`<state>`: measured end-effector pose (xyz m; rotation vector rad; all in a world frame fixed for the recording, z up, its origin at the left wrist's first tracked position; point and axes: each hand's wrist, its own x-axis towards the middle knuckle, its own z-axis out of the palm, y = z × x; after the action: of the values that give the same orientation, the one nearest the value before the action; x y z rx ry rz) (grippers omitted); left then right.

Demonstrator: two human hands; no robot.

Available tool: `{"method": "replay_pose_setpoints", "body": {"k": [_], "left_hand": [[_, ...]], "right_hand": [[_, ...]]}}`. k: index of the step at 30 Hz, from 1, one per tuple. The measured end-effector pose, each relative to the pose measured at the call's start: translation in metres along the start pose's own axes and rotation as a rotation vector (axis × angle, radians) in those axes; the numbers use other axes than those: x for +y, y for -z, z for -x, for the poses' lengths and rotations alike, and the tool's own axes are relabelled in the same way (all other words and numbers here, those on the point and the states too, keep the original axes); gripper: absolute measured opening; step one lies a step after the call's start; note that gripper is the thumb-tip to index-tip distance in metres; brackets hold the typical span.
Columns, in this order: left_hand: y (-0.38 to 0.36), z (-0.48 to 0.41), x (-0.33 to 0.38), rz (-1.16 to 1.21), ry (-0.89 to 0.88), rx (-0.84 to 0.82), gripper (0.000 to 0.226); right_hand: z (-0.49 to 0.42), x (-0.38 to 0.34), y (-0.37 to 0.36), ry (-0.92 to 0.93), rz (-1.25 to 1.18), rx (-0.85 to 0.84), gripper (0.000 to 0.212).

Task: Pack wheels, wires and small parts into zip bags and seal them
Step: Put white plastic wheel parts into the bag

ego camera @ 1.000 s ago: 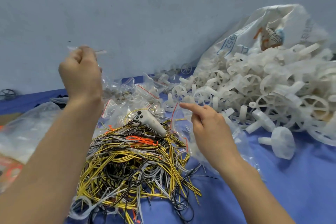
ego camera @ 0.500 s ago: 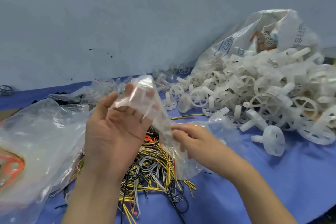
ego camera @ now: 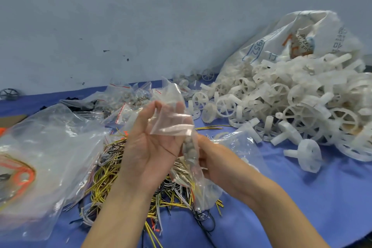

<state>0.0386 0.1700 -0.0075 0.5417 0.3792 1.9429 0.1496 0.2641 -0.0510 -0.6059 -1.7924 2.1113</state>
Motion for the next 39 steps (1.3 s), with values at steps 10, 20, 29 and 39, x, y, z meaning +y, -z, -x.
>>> {"method": "replay_pose_setpoints", "body": {"k": [10, 20, 29, 39], "left_hand": [[0.019, 0.006, 0.008, -0.492, 0.162, 0.056, 0.032], [0.003, 0.014, 0.014, -0.519, 0.092, 0.157, 0.033], [-0.014, 0.009, -0.019, -0.484, 0.12, 0.177, 0.036], [-0.01, -0.007, -0.067, -0.418, 0.25, 0.124, 0.025]], "right_hand": [[0.015, -0.012, 0.017, 0.24, 0.067, 0.191, 0.019], [0.017, -0.022, 0.024, 0.33, 0.25, 0.415, 0.018], [0.023, -0.025, 0.013, 0.509, 0.431, 0.497, 0.026], [0.034, -0.031, 0.012, 0.574, 0.602, 0.475, 0.039]]}}
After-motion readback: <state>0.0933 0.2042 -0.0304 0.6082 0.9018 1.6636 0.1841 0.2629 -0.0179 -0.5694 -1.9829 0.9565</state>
